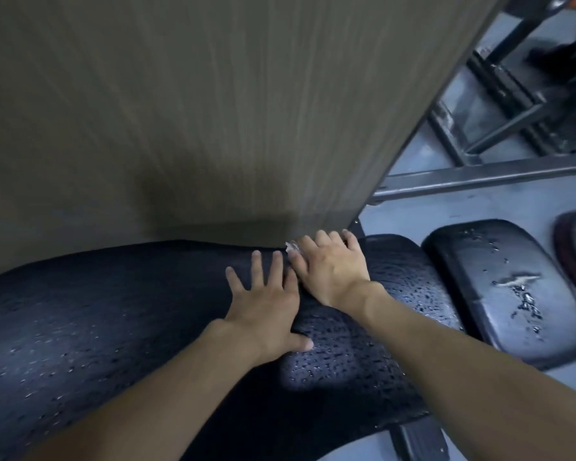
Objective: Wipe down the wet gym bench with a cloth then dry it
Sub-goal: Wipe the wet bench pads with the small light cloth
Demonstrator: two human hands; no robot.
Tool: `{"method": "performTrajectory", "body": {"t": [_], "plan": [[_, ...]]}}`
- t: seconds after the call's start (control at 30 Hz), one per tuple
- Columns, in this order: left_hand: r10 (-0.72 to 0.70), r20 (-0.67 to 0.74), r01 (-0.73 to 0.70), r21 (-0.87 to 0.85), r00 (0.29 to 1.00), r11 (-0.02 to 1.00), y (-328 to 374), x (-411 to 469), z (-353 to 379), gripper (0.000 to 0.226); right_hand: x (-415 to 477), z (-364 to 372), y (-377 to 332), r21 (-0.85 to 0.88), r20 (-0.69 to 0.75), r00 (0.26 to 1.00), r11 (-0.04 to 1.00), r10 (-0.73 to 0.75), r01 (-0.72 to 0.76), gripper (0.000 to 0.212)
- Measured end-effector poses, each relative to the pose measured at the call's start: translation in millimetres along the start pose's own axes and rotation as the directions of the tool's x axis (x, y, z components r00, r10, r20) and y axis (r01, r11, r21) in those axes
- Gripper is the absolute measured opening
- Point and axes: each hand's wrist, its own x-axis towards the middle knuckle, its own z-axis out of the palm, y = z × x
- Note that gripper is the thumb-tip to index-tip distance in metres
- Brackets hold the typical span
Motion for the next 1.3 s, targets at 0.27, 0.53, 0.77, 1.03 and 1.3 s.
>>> {"method": "performTrajectory", "body": {"t": [0.27,0.53,0.77,1.03,1.3], "plan": [[0.131,0.060,-0.136,0.073,0.989,0.988,59.3,13.8,5.8,0.112,-9.9,3.0,85.4,0.015,-0.048,0.964,0.965,0.263,-0.262,0.053],[0.043,0.072,-0.050,0.109,0.996,0.993,86.5,18.6,15.2,0.131,-42.3,2.3,108.9,-0.052,-0.064,0.853,0.852,0.518,-0.521,0.066],[0.044,0.023,-0.046,0.091,0.999,0.995,87.3,16.2,19.5,0.126,-60.2,23.2,119.1,0.122,-0.138,0.877,0.886,0.461,-0.446,0.063],[0.196,-0.047,-0.187,0.142,0.980,0.972,88.2,-19.7,56.7,0.103,-134.4,42.0,106.9,0.138,-0.161,0.800,0.816,0.578,-0.561,0.062],[0.189,-0.085,-0.181,0.086,0.978,0.980,85.1,-15.3,60.3,0.101,-183.8,75.3,86.7,0.254,-0.332,0.673,0.750,0.661,-0.611,0.062]]}}
